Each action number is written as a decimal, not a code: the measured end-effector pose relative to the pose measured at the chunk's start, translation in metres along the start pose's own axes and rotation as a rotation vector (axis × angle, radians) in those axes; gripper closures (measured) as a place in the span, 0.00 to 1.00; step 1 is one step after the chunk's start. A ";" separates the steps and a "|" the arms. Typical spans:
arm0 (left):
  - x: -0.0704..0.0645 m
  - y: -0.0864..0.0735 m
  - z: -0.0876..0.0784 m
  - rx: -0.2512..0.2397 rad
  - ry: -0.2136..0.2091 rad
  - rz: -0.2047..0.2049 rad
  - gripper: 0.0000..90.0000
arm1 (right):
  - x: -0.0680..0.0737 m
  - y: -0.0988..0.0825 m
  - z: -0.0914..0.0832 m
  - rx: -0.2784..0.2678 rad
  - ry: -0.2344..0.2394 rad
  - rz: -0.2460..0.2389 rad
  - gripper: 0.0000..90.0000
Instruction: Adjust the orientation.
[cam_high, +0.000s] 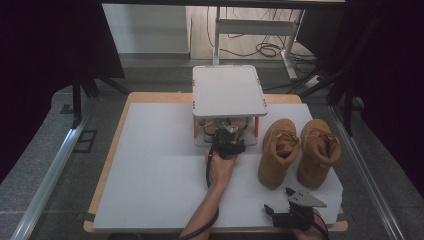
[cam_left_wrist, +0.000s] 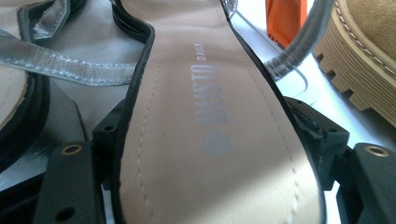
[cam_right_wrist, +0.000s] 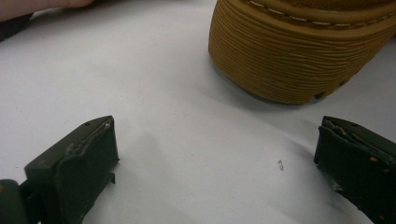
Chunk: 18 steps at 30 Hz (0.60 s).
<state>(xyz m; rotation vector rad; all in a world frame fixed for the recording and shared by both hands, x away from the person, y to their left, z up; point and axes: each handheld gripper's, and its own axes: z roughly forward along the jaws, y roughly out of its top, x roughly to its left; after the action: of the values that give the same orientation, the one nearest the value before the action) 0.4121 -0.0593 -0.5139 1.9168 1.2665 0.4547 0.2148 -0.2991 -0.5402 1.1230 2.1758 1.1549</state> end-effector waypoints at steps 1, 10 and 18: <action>0.001 0.000 -0.002 0.011 0.002 0.019 0.30 | 0.000 0.000 0.000 0.000 0.000 0.000 0.00; 0.000 -0.007 -0.019 -0.002 -0.017 0.056 0.29 | 0.000 0.000 0.000 0.000 0.000 0.001 0.00; 0.001 -0.015 -0.039 -0.016 -0.027 0.071 0.31 | 0.000 0.000 0.000 0.000 0.000 0.002 0.00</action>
<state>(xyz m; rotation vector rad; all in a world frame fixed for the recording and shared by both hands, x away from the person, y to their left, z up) 0.3778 -0.0389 -0.5003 1.9528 1.1775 0.4727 0.2147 -0.2989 -0.5401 1.1258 2.1757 1.1556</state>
